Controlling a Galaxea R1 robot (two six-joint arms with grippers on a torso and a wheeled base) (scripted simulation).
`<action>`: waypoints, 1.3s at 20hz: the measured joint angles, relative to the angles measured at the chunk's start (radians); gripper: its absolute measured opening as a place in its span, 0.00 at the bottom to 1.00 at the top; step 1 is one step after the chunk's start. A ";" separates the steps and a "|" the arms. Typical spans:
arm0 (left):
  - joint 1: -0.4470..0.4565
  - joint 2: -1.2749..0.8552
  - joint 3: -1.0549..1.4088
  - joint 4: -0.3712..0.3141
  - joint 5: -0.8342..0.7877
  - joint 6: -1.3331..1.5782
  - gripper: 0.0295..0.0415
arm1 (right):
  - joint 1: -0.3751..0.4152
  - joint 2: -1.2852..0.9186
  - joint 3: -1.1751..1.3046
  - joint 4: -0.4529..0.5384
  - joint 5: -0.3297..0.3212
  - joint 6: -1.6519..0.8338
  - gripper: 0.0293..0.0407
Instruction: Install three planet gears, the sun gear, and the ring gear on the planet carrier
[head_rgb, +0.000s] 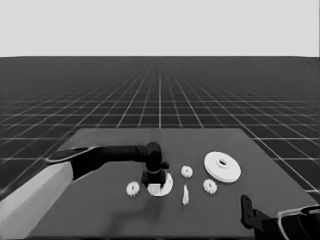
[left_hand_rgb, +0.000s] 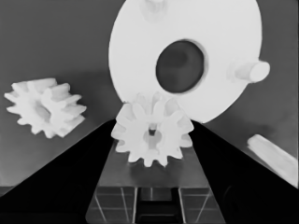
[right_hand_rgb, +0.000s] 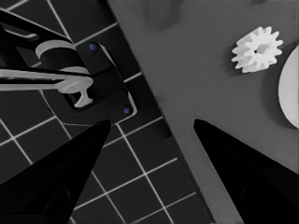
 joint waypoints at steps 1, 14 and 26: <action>0.007 0.002 -0.007 0.008 -0.003 0.005 0.14 | 0.000 0.000 0.000 0.000 0.000 0.000 0.81; 0.018 0.004 -0.017 0.019 -0.007 0.011 0.75 | 0.000 0.000 0.000 0.000 0.000 0.000 0.81; -0.153 -0.014 0.080 -0.150 0.024 -0.060 0.75 | 0.000 0.000 0.000 0.000 0.000 0.000 0.81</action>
